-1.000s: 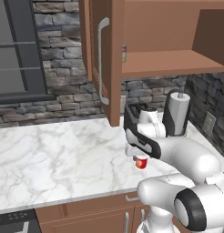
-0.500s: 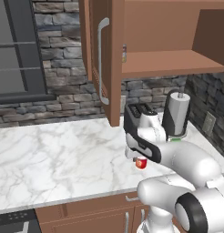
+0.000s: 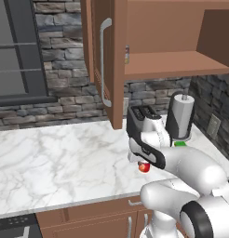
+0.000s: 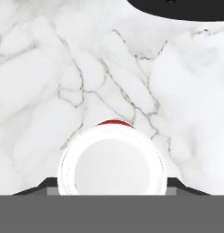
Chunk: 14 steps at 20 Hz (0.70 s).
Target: Restock the canned food cabinet by taking the new fresh canned food from the counter and placing it in the cabinet. Then, take the old canned food from the cabinet and place it on the counter.
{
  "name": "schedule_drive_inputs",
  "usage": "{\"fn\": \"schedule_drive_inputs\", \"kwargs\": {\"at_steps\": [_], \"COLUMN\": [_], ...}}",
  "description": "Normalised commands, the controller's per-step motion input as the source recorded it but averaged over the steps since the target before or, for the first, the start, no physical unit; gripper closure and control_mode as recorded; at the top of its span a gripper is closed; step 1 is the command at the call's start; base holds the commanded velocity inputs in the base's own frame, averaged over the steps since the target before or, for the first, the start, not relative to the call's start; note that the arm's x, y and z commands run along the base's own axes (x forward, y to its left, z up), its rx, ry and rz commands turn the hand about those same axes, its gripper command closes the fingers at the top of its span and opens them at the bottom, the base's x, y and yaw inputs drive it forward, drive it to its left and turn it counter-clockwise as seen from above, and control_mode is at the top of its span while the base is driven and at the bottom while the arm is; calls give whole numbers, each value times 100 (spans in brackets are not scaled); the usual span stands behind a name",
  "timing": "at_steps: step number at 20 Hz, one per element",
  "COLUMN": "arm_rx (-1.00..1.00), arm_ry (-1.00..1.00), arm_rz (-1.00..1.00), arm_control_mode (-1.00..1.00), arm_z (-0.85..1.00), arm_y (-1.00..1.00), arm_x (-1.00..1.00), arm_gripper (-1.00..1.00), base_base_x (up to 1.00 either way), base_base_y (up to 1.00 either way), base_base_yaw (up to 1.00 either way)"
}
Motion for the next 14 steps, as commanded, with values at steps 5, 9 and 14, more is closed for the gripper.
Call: {"fn": "schedule_drive_inputs", "kwargs": {"at_steps": [5,9,14], "arm_rx": [0,0,0], "arm_ry": [-29,-51,-48], "arm_rz": [0,0,0], "arm_control_mode": [-100,-100,-100], "arm_z": [63,100,100], "arm_y": [-4,-21,-42], "arm_x": [-42,-47,-20], "arm_gripper": [100,100,100], "base_base_x": [0,0,0], "base_base_y": [0,0,0], "base_base_yaw": [0,0,0]}}
